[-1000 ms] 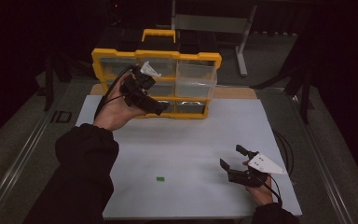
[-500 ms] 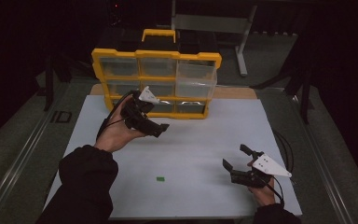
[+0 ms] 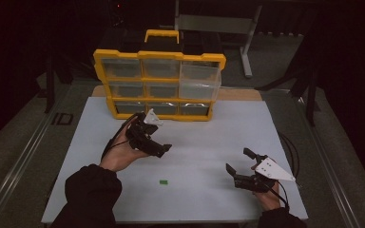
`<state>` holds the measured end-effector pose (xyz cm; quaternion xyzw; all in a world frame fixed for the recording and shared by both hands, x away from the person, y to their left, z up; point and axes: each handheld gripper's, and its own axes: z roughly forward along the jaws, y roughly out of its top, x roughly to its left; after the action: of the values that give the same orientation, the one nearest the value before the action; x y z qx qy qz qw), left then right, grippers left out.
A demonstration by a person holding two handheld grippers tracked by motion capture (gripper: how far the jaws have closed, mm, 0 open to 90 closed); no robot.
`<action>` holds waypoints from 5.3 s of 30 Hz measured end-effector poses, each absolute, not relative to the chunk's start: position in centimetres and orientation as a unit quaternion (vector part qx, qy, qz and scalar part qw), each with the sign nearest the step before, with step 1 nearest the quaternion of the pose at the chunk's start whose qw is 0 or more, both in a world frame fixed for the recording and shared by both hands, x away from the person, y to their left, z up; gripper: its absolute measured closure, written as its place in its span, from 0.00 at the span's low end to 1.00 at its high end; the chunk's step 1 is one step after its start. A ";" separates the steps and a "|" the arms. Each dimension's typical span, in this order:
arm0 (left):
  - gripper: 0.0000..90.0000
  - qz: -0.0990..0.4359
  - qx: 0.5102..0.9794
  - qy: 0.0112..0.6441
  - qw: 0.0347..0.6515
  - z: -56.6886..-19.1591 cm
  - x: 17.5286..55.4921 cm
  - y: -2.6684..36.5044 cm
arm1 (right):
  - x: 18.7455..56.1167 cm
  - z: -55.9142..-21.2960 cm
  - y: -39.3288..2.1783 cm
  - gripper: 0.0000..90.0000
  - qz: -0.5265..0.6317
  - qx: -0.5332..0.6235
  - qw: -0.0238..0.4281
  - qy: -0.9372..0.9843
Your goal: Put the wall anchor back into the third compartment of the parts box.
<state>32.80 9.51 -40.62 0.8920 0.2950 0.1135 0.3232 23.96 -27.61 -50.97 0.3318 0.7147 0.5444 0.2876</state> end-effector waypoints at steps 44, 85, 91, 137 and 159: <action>0.27 0.066 0.922 0.287 0.251 -51.9 29.4 7.9 | 24.0 -51.2 -27.3 0.16 0.533 0.322 0.289 0.727; 0.37 0.055 0.920 0.313 0.229 -52.5 29.6 9.2 | 24.1 -51.3 -27.1 0.16 0.526 0.317 0.289 0.735; 0.45 0.055 0.922 0.313 0.222 -52.3 29.5 9.7 | 24.1 -51.3 -27.0 0.16 0.525 0.317 0.289 0.735; 0.82 0.039 0.932 0.292 0.212 -51.9 29.1 9.2 | 24.2 -51.4 -26.8 0.17 0.520 0.312 0.282 0.743; 0.94 0.036 0.932 0.292 0.213 -51.9 29.2 9.3 | 24.2 -51.4 -26.8 0.17 0.518 0.311 0.279 0.746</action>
<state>29.17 9.25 -51.87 0.9317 0.2918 0.0363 0.2134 24.18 -26.76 -51.42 0.3106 0.7463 0.5182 0.2792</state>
